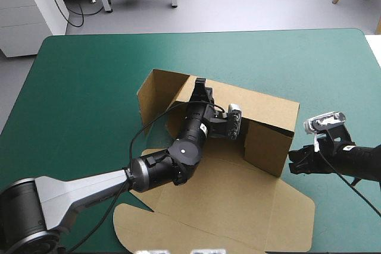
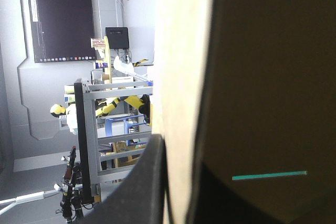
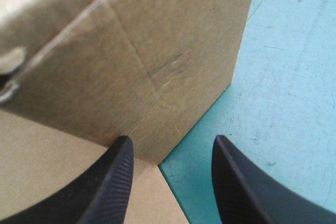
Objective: Fold the box
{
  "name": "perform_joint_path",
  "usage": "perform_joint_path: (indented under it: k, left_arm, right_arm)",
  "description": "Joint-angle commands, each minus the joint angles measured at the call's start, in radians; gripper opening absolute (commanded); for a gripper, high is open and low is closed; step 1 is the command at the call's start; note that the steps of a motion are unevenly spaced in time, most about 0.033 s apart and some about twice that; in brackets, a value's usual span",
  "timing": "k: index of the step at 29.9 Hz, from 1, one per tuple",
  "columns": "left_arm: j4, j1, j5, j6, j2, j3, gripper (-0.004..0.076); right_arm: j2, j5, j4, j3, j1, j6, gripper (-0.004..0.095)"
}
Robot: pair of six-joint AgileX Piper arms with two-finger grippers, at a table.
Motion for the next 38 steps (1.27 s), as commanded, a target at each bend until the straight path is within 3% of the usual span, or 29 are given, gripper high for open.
perform_joint_path:
  k: [1, 10, 16, 22, 29, 33, 38]
  left_arm:
    - [-0.071, -0.003, -0.02, -0.013, -0.016, -0.009, -0.001]
    - [-0.071, -0.003, -0.02, -0.013, -0.016, -0.009, -0.001]
    - [-0.072, -0.003, -0.02, -0.013, -0.016, -0.009, -0.001]
    - [-0.077, -0.003, -0.02, -0.013, -0.016, -0.009, -0.001]
    - [-0.079, -0.003, -0.02, -0.013, -0.016, -0.009, -0.001]
    - [-0.079, -0.003, -0.005, -0.024, -0.016, -0.009, -0.001]
    - [-0.079, -0.003, 0.051, -0.054, -0.016, -0.009, -0.001]
  right_arm:
    - [-0.028, 0.019, 0.001, -0.023, 0.001, 0.024, 0.0435]
    - [-0.047, 0.047, 0.094, -0.021, 0.001, -0.014, 0.0435]
    - [-0.045, 0.01, 0.197, -0.013, 0.001, -0.071, 0.0435]
    - [-0.034, -0.126, 0.2, -0.008, 0.029, -0.104, 0.0435]
    - [0.043, -0.232, 0.202, -0.008, 0.145, -0.053, 0.0435]
    - [0.099, -0.391, 0.195, -0.008, 0.204, 0.025, 0.0428]
    - [0.109, -0.485, 0.193, -0.008, 0.221, 0.047, 0.0287]
